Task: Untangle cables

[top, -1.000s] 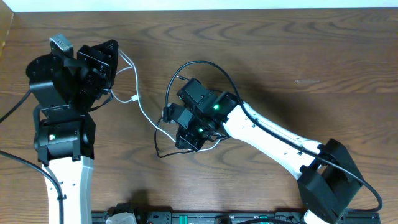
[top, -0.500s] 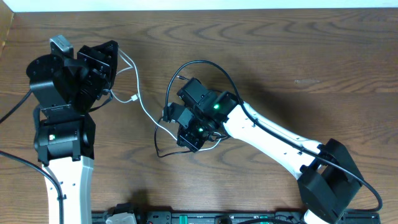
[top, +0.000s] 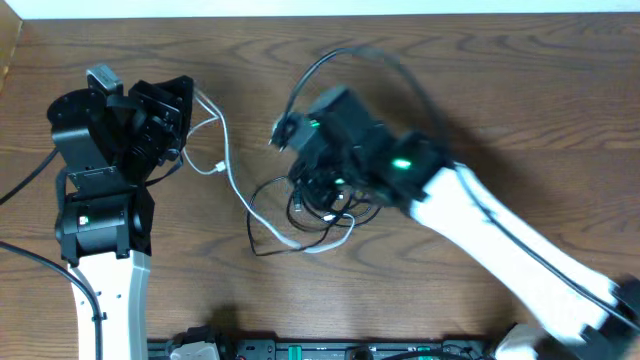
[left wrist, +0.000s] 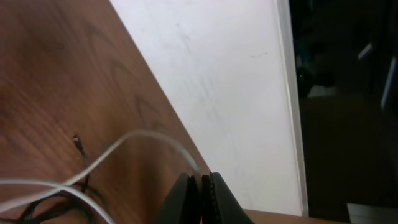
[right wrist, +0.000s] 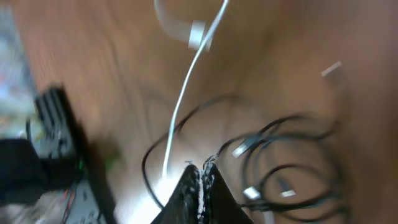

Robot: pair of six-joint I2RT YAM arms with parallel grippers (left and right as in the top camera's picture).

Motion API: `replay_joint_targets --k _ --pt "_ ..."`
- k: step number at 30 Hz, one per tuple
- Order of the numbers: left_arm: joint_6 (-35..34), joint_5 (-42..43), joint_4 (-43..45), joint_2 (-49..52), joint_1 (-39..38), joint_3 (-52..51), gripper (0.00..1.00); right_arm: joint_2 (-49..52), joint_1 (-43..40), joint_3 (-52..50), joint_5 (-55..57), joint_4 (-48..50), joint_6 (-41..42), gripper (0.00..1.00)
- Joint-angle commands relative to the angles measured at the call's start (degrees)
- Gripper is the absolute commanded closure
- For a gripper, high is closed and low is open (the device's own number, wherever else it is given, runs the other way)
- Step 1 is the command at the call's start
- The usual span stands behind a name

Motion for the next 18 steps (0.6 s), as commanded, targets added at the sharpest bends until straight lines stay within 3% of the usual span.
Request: replay_joint_targets --k 1,9,14,16,18 --pt "0.76 -0.35 -0.96 0.35 -0.09 0.81 0.92 -7.34 -0.96 1.97 9.29 0.85 1.25 0.98" --pt "0.76 -0.33 -1.81 0.35 -0.09 0.81 0.92 -14.64 -3.26 1.97 11.80 -1.09 1.60 0.99" --pt "0.76 -0.33 -1.75 0.35 -0.09 0.81 0.92 -12.92 -3.28 1.18 10.95 -4.33 1.68 0.64" --pt "0.76 -0.11 -0.68 0.33 -0.09 0.81 0.92 -11.65 -3.28 1.11 10.47 -4.83 2.45 0.41" --pt "1.46 2.56 3.28 0.33 -0.09 0.83 0.92 -10.32 -3.28 1.11 10.10 -4.94 3.56 0.34"
